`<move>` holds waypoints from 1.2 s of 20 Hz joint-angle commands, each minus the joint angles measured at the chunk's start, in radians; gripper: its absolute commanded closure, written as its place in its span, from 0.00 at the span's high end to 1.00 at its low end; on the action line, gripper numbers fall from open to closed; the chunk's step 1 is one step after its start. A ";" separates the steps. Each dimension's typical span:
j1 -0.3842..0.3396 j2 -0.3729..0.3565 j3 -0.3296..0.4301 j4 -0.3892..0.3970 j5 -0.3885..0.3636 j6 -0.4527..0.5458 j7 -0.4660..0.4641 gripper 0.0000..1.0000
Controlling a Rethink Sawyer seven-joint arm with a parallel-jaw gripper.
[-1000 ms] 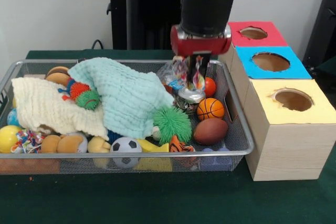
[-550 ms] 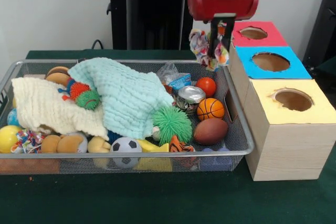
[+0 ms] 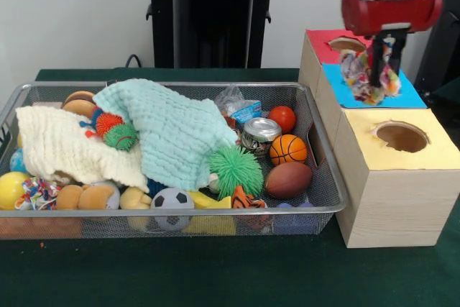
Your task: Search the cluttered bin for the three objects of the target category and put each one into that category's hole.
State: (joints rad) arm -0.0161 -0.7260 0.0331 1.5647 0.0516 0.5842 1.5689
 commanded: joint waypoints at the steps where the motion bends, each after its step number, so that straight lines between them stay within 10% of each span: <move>1: 0.060 0.107 -0.050 0.020 0.049 -0.041 0.349 0.00; 13: 0.113 0.277 -0.116 0.004 0.011 -0.297 0.346 0.00; 24: 0.110 0.194 -0.127 -0.048 0.023 -0.166 0.253 0.00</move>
State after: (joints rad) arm 0.1298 -0.5621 -0.0808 1.5401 0.0658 0.3010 1.6759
